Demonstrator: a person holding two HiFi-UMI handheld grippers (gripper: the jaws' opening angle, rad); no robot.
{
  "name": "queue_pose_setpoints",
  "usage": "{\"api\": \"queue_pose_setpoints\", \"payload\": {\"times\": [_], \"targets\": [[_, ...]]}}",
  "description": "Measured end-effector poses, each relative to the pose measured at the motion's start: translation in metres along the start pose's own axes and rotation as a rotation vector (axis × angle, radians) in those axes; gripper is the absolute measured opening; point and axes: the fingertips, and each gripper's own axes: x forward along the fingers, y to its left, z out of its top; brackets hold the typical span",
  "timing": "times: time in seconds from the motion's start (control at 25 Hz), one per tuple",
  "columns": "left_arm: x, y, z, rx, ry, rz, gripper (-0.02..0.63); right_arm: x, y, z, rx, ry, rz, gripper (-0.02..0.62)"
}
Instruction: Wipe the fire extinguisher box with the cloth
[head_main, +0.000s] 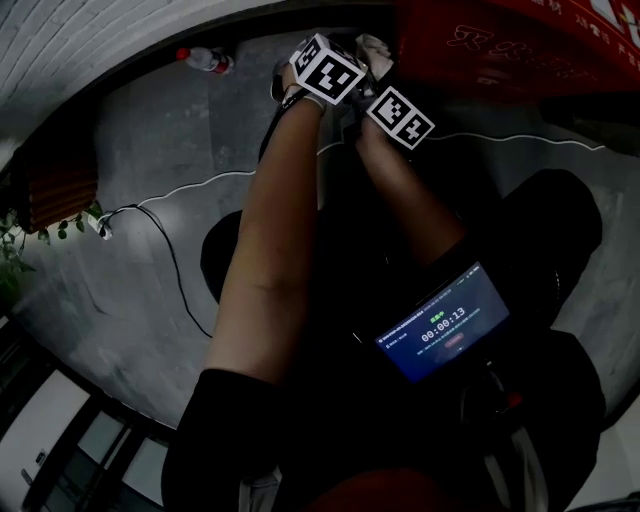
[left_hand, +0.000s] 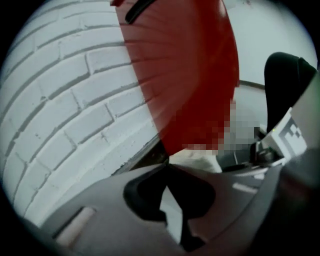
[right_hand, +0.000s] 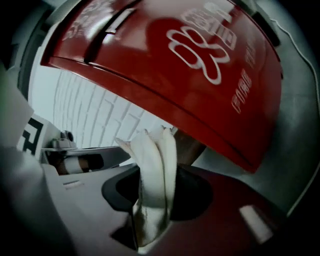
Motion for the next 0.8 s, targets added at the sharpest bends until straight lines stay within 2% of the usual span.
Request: {"api": "queue_pose_setpoints", "payload": {"times": [0.16, 0.32, 0.56, 0.8], "targets": [[-0.037, 0.013, 0.01, -0.089, -0.057, 0.108, 0.003, -0.04, 0.045, 0.026, -0.224, -0.015, 0.08, 0.133], [-0.066, -0.001, 0.028, -0.191, -0.135, 0.164, 0.003, -0.075, 0.073, 0.038, -0.348, -0.003, 0.161, 0.133], [-0.12, -0.036, 0.078, -0.202, -0.295, 0.178, 0.003, -0.127, 0.114, 0.086, -0.537, -0.056, 0.242, 0.133], [-0.194, -0.049, 0.14, -0.151, -0.489, 0.203, 0.003, -0.188, 0.166, 0.141, -0.78, -0.139, 0.329, 0.133]]}}
